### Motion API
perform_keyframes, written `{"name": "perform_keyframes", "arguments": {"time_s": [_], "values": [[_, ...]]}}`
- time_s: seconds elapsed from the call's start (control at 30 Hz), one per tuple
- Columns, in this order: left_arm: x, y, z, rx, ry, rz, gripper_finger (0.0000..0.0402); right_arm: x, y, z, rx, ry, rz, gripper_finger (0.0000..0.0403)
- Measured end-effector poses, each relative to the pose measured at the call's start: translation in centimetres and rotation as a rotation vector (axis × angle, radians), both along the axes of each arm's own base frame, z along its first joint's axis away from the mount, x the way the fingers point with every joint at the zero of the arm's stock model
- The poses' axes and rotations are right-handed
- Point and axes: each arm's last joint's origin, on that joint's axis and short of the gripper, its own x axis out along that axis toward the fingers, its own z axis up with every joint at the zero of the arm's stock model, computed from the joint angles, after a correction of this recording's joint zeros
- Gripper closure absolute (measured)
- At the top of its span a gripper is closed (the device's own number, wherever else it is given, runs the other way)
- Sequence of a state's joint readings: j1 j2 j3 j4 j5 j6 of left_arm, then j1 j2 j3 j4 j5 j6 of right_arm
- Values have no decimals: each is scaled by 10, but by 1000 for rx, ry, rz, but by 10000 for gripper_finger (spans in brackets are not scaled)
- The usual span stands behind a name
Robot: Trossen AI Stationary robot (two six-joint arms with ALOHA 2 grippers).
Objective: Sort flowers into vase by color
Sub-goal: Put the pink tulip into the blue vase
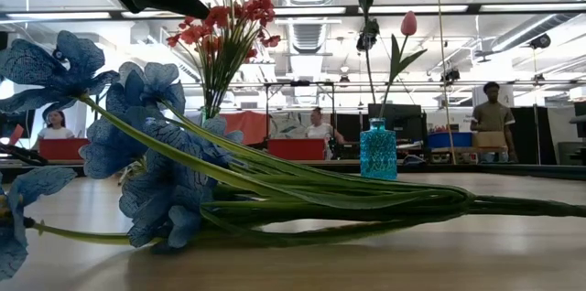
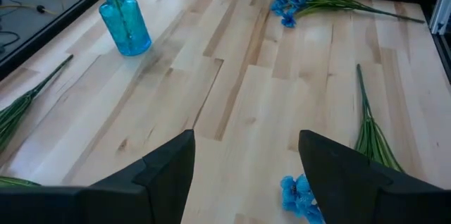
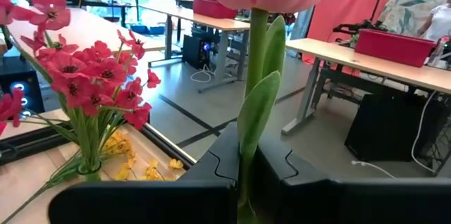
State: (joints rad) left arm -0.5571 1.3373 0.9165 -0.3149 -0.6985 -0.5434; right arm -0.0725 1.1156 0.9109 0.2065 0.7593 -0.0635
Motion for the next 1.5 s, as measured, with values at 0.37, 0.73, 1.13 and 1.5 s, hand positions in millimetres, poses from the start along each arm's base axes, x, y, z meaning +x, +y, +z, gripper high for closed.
{"name": "perform_keyframes", "arguments": {"time_s": [0.37, 0.73, 1.13, 1.5], "values": [[0, 0, 0, 0, 0, 1, 164, -2, -7, -14, 21, 14, -29, 394], [0, 0, 0, 0, 0, 2, 164, -3, -7, -18, 23, 25, -30, 389], [-1, 1, -2, 1, 14, 7, 164, -3, -7, -18, 22, 28, -30, 337], [-2, 1, -2, -45, 8, 40, 164, -6, -8, -25, 28, 95, -110, 259]]}}
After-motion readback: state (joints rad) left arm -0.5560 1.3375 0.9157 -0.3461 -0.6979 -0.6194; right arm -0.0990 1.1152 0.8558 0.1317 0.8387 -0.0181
